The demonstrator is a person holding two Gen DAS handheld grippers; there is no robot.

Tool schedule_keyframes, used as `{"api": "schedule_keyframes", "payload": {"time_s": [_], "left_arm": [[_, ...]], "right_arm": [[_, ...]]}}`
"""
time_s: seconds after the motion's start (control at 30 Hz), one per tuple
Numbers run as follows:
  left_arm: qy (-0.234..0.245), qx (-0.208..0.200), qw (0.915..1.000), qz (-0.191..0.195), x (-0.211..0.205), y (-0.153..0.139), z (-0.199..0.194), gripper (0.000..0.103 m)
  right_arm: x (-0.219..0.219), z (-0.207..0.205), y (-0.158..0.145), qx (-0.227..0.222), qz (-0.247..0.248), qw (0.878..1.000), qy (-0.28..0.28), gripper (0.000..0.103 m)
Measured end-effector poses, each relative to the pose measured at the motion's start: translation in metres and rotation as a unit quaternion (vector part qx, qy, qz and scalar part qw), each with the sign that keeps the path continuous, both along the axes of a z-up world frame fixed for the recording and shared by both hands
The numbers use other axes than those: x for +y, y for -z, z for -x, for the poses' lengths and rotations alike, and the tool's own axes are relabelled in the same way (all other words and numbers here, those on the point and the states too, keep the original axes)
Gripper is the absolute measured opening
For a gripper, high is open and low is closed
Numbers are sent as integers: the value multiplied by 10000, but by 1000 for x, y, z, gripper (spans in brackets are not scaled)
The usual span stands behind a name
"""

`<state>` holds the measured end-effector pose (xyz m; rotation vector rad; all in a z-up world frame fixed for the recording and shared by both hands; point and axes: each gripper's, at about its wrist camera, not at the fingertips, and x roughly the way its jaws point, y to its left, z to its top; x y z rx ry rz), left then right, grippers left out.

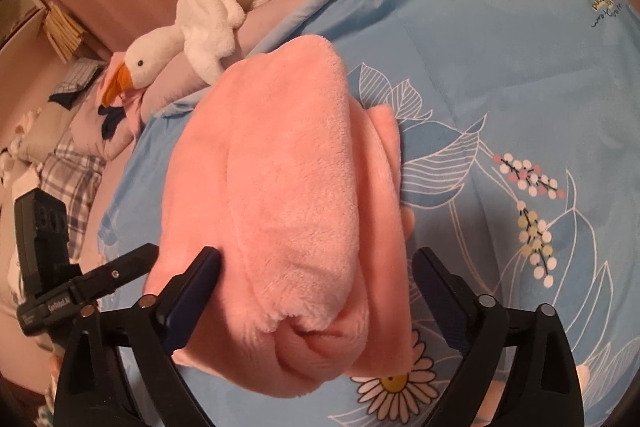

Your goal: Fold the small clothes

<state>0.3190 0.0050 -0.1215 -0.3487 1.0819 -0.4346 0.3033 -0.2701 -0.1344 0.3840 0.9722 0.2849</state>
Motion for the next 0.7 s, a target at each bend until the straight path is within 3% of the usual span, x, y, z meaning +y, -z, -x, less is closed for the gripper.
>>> {"api": "schedule_keyframes", "payload": {"time_s": [0.23, 0.5, 0.7], "left_arm": [[78, 372, 9976, 586, 3, 15, -10, 102], [163, 620, 9924, 1048, 1, 24, -18, 102], [125, 884, 9841, 1534, -1, 37, -26, 103]], "right_arm": [[-18, -17, 20, 485, -830, 9951, -231, 102], [-32, -23, 51, 985, -2022, 9736, -377, 102], [-35, -20, 59, 1002, -2348, 9660, -410, 102]]}}
